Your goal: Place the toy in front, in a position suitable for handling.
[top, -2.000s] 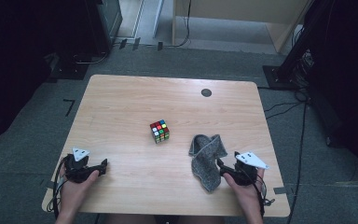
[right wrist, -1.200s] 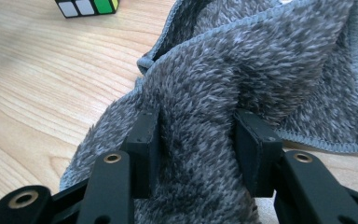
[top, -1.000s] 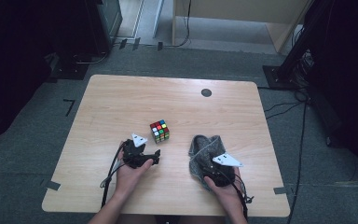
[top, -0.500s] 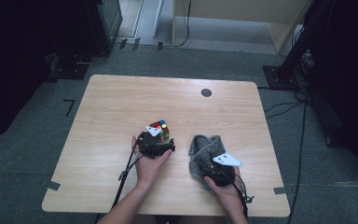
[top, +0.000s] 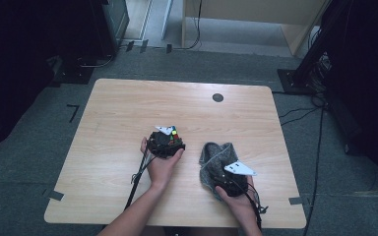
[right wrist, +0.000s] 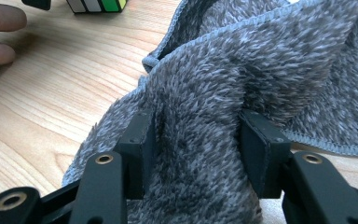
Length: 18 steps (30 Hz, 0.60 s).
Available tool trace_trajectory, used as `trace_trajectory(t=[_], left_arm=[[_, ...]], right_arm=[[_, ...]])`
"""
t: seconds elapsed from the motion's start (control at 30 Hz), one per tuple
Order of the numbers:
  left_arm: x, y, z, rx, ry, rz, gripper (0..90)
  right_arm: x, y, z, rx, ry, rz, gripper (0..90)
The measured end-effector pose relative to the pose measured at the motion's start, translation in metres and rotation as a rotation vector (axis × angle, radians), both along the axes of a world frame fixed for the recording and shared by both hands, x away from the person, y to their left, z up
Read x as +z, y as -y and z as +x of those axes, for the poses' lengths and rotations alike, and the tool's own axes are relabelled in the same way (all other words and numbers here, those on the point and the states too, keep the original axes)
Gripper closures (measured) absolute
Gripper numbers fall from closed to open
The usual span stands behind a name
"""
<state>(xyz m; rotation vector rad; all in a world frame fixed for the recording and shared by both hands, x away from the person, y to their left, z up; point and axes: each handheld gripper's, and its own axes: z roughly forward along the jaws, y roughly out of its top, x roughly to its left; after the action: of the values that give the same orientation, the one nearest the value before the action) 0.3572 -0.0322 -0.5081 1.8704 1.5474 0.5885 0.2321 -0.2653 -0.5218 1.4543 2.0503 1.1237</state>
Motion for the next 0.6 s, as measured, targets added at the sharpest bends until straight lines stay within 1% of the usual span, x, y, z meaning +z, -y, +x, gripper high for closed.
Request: trace_trajectory(t=[0.03, 0.1, 0.17, 0.23, 0.27, 0.3, 0.33, 0.4, 0.47, 0.5, 0.53, 0.57, 0.6], left_arm=[[0.0, -0.001, -0.001, -0.012, 0.006, 0.008, 21.6], [0.002, -0.002, -0.002, -0.03, 0.022, 0.027, 26.9], [0.002, -0.005, -0.003, -0.06, 0.022, 0.028, 28.0], [0.002, -0.009, -0.004, -0.102, 0.024, 0.027, 29.9], [0.002, -0.014, -0.007, -0.162, 0.034, 0.031, 30.4], [0.002, -0.014, -0.007, -0.162, 0.034, 0.031, 30.7], [0.002, -0.017, -0.008, -0.2, 0.037, 0.026, 30.7], [0.001, -0.024, -0.013, -0.275, 0.051, 0.04, 31.3], [0.001, -0.031, -0.016, -0.342, 0.056, 0.03, 31.4], [0.0, -0.033, -0.018, -0.359, 0.061, 0.032, 31.4], [0.0, -0.035, -0.02, -0.365, 0.063, 0.032, 31.4], [-0.001, -0.037, -0.021, -0.364, 0.062, 0.027, 31.3], [-0.001, -0.037, -0.021, -0.354, 0.052, 0.027, 28.9]], right_arm=[[0.0, 0.0, 0.0, 0.0, 0.0, -0.001, 50.4], [0.0, 0.0, 0.0, 0.001, 0.0, -0.003, 50.3], [0.0, 0.0, 0.0, 0.001, 0.0, -0.003, 50.3], [0.0, -0.001, 0.0, 0.001, 0.0, -0.004, 50.2], [0.0, -0.001, 0.0, 0.002, 0.0, -0.004, 50.1], [0.0, 0.0, 0.0, 0.002, 0.0, -0.004, 50.1], [0.0, 0.0, 0.0, 0.002, 0.0, -0.004, 50.1], [0.0, 0.0, 0.0, 0.003, 0.0, -0.003, 49.9], [0.0, -0.001, 0.0, 0.004, -0.001, -0.004, 49.8], [0.0, -0.001, 0.0, 0.004, -0.001, -0.004, 49.8], [0.0, -0.001, 0.0, 0.003, -0.001, -0.004, 49.7], [0.0, -0.001, 0.0, 0.004, 0.0, -0.005, 49.7], [0.0, -0.001, 0.0, 0.004, 0.001, -0.007, 49.5]])
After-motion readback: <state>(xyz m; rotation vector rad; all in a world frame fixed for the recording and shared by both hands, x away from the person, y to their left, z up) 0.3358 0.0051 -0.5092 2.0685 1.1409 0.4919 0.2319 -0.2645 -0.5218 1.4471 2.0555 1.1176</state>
